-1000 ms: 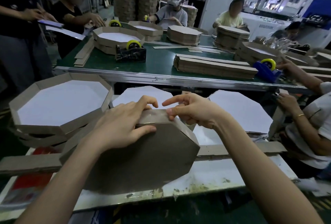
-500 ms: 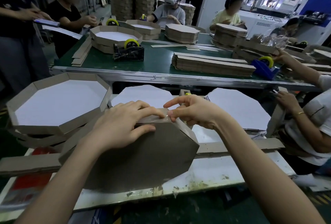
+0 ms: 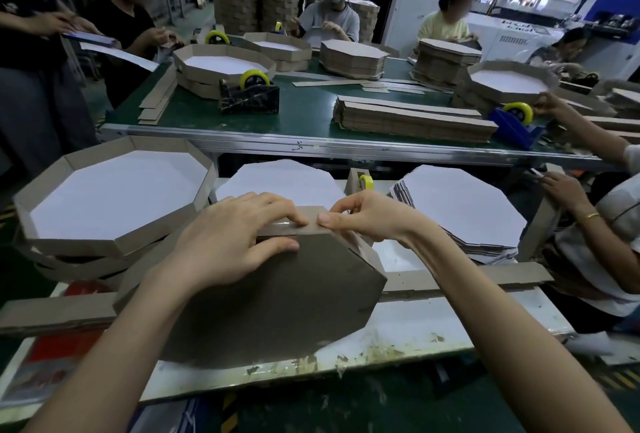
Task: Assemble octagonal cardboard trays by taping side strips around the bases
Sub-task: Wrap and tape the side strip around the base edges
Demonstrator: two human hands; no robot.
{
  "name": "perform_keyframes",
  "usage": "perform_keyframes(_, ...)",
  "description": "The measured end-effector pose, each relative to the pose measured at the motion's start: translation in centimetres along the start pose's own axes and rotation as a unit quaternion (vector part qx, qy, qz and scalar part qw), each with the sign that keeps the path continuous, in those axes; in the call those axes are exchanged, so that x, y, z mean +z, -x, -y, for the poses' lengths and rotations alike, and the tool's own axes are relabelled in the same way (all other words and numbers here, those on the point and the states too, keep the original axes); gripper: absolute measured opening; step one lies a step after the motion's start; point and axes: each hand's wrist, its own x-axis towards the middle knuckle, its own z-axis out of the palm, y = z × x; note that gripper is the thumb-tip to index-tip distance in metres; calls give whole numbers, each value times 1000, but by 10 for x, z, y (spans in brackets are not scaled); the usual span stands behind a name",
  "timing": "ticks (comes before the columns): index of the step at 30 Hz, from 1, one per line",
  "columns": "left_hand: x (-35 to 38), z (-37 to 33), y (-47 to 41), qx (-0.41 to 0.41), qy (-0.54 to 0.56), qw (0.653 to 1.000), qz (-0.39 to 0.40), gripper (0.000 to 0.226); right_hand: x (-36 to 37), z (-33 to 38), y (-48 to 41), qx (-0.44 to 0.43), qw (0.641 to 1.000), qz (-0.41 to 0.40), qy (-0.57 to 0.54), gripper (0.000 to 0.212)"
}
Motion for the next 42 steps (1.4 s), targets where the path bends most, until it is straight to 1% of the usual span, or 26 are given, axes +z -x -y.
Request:
perform_keyframes(3, -1, -1, -1, 10, 11, 1000, 1, 28, 0, -12, -2, -21, 1000, 12, -6, 45)
perform_keyframes(5, 0, -3, -2, 13, 14, 1000, 5, 27, -2, -18, -3, -31, 998, 50, -34, 45)
perform_keyframes(7, 0, -3, -1, 17, 20, 1000, 2, 26, -6, -20, -5, -27, 992, 100, -70, 52)
perform_keyframes(9, 0, -3, -1, 19, 25, 1000, -5, 25, -9, -19, -6, -18, 988, 131, -84, 58)
perform_keyframes(11, -1, -5, 0, 20, 29, 999, -9, 29, -11, -19, -7, -17, 986, 146, -83, 50)
perform_keyframes(12, -1, -6, 1, 23, 32, 999, -13, 31, -12, -19, -7, -21, 984, 153, -86, 40)
perform_keyframes(14, -1, -8, 3, 26, 50, 998, -27, 27, -13, -20, -5, -30, 979, 168, -108, 22)
perform_keyframes(16, -1, -7, 5, 9, 79, 996, -39, 23, -15, -19, -3, -38, 978, 174, -112, 20)
perform_keyframes(17, -1, -7, 7, -3, 95, 995, -38, 25, -14, -17, -2, -43, 979, 167, -105, 27)
perform_keyframes(19, -2, -6, 10, -13, 121, 992, -33, 31, -9, -11, -2, -34, 987, 139, -77, 50)
perform_keyframes(20, -3, -6, 11, -12, 127, 991, -33, 35, -5, -8, -2, -26, 990, 124, -58, 57)
perform_keyframes(22, -3, -5, 13, -19, 125, 991, -35, 40, 2, -4, -1, -37, 993, 103, -34, 63)
perform_keyframes(25, -4, -2, 11, -63, 145, 987, -17, 57, 2, -4, 4, -48, 991, 100, -71, 67)
perform_keyframes(27, -3, -1, 7, -82, 151, 985, -6, 65, 1, -6, 6, -55, 994, 63, -73, 71)
perform_keyframes(28, -3, -2, 5, -84, 145, 986, -3, 66, 2, -5, 7, -73, 995, 30, -59, 70)
perform_keyframes(29, -3, -2, 3, -84, 140, 987, -1, 67, 4, -2, 8, -96, 994, -9, -40, 59)
perform_keyframes(30, -3, -3, 1, -83, 137, 987, 2, 71, 7, 4, 10, -120, 991, -47, -28, 42)
perform_keyframes(31, -3, -4, -1, -84, 135, 987, 4, 75, 11, 10, 12, -143, 987, -69, -31, 29)
perform_keyframes(32, -2, -3, -2, -84, 113, 990, -1, 78, 14, 18, 15, -167, 982, -77, -43, 25)
perform_keyframes(34, 2, 1, -1, -74, 5, 996, -58, 83, 21, 30, 20, -217, 972, -73, -51, 31)
perform_keyframes(35, 4, 4, 0, -72, -50, 992, -89, 86, 25, 35, 21, -238, 968, -76, -38, 34)
perform_keyframes(36, 5, 7, 2, -78, -76, 989, -99, 87, 28, 40, 22, -252, 964, -78, -19, 36)
perform_keyframes(38, 6, 13, 6, -96, -68, 989, -89, 80, 33, 48, 21, -255, 964, -76, -2, 35)
perform_keyframes(40, 9, 16, 9, -93, -56, 990, -90, 74, 36, 52, 19, -257, 963, -83, -12, 23)
perform_keyframes(42, 9, 17, 9, -91, -49, 990, -98, 77, 38, 52, 18, -273, 956, -104, -24, 11)
